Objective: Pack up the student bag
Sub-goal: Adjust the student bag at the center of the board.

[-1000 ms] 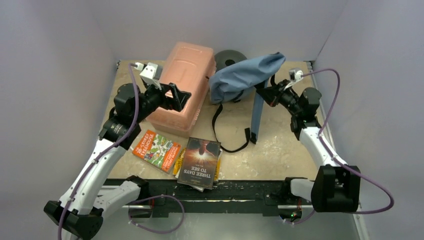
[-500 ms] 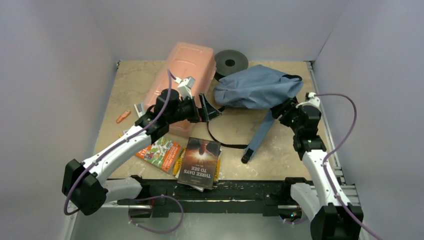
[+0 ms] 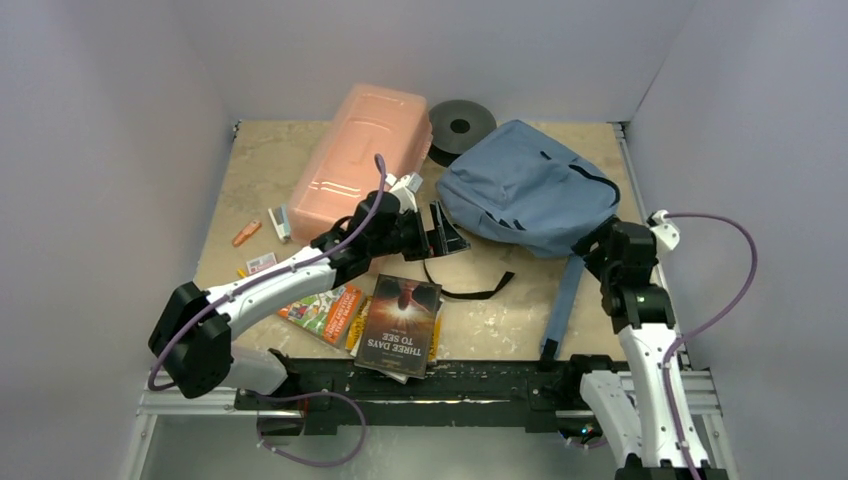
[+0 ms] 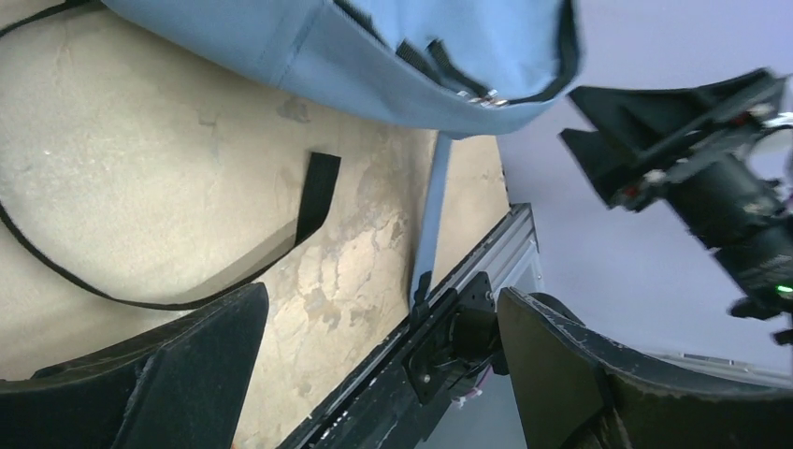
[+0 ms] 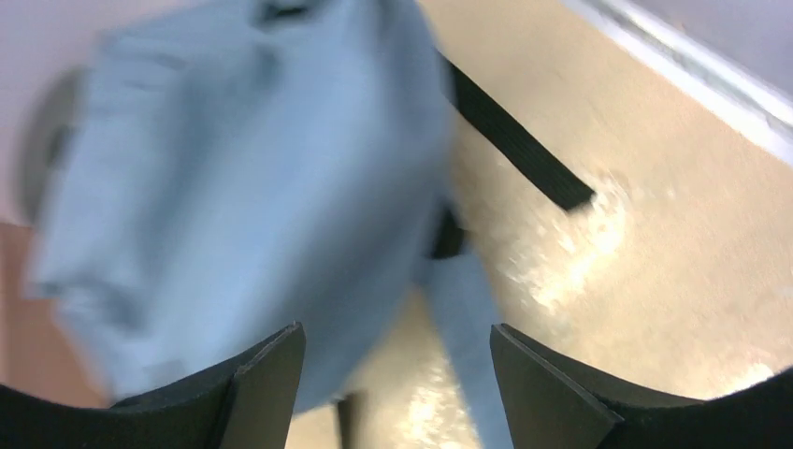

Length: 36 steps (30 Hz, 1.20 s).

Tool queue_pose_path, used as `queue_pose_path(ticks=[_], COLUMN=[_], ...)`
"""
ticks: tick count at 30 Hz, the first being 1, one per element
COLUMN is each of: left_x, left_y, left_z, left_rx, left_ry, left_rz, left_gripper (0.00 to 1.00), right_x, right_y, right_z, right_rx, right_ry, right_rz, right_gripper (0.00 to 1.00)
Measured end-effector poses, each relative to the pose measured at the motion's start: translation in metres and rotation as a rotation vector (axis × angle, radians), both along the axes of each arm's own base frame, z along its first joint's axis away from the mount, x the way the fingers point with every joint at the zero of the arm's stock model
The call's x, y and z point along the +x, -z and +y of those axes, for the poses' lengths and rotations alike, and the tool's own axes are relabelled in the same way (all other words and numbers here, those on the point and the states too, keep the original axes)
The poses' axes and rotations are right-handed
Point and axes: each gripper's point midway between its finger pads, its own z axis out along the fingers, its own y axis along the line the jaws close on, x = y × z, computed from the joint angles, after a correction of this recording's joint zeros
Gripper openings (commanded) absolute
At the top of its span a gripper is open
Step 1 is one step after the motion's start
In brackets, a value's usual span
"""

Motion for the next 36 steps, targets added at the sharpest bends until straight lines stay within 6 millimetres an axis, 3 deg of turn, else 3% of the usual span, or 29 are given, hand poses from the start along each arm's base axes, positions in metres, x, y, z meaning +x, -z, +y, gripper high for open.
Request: queue_pose_path(ticks=[1, 6, 8, 9, 12, 16, 19, 22, 24, 25, 26, 28, 30, 33, 36], left_x=[-0.001, -0.003, -0.004, -0.006, -0.01, -0.019, -0.026, -0.034, -0.039, -0.04, -0.042, -0.046, -0.048, -0.051, -0.054], left_y=[-0.001, -0.004, -0.003, -0.002, -0.001, -0.002, -0.008, -0.016, -0.022, -0.024, -0.025, -0.029, -0.032, -0.037, -0.045], left_z=[-0.001, -0.009, -0.012, -0.013, -0.017, -0.02, -0.019, -0.014, -0.012, -0.011, -0.01, -0.006, -0.002, 0.009, 0.019], left_rx=[-0.005, -0.032, -0.035, -0.034, -0.032, -0.019, -0.019, -0.016, -0.023, -0.024, -0.025, -0.023, -0.02, -0.009, 0.0], left_ry=[0.0, 0.002, 0.005, 0.008, 0.015, 0.023, 0.03, 0.038, 0.041, 0.043, 0.044, 0.046, 0.043, 0.03, 0.017], left_rz=[0.003, 0.011, 0.017, 0.02, 0.021, 0.011, -0.002, -0.02, -0.032, -0.037, -0.043, -0.05, -0.061, -0.087, -0.115], left_gripper=[0.92, 0.92, 0.92, 0.92, 0.93, 0.93, 0.93, 0.93, 0.93, 0.93, 0.93, 0.93, 0.93, 0.93, 0.93], right_x=[-0.001, 0.014, 0.016, 0.016, 0.023, 0.028, 0.021, 0.027, 0.041, 0.046, 0.051, 0.063, 0.07, 0.077, 0.087], right_y=[-0.011, -0.13, -0.152, -0.154, -0.119, -0.022, 0.036, 0.063, 0.077, 0.083, 0.09, 0.099, 0.099, 0.072, 0.009], right_z=[0.002, 0.027, 0.034, 0.036, 0.034, 0.007, -0.017, -0.034, -0.036, -0.036, -0.034, -0.031, -0.029, -0.025, -0.02], right_rx=[0.006, 0.021, 0.024, 0.03, 0.06, 0.092, 0.134, 0.159, 0.174, 0.181, 0.19, 0.199, 0.19, 0.155, 0.087], right_ry=[-0.012, -0.17, -0.214, -0.223, -0.19, -0.025, 0.093, 0.16, 0.157, 0.15, 0.136, 0.09, 0.051, 0.002, -0.023], right_rz=[-0.012, -0.285, -0.361, -0.376, -0.307, -0.078, 0.057, 0.124, 0.147, 0.157, 0.172, 0.18, 0.168, 0.092, -0.053], right_gripper=[0.8, 0.86, 0.92, 0.95, 0.99, 0.99, 0.99, 0.99, 0.89, 0.75, 0.51, 0.18, 0.0, 0.0, 0.0])
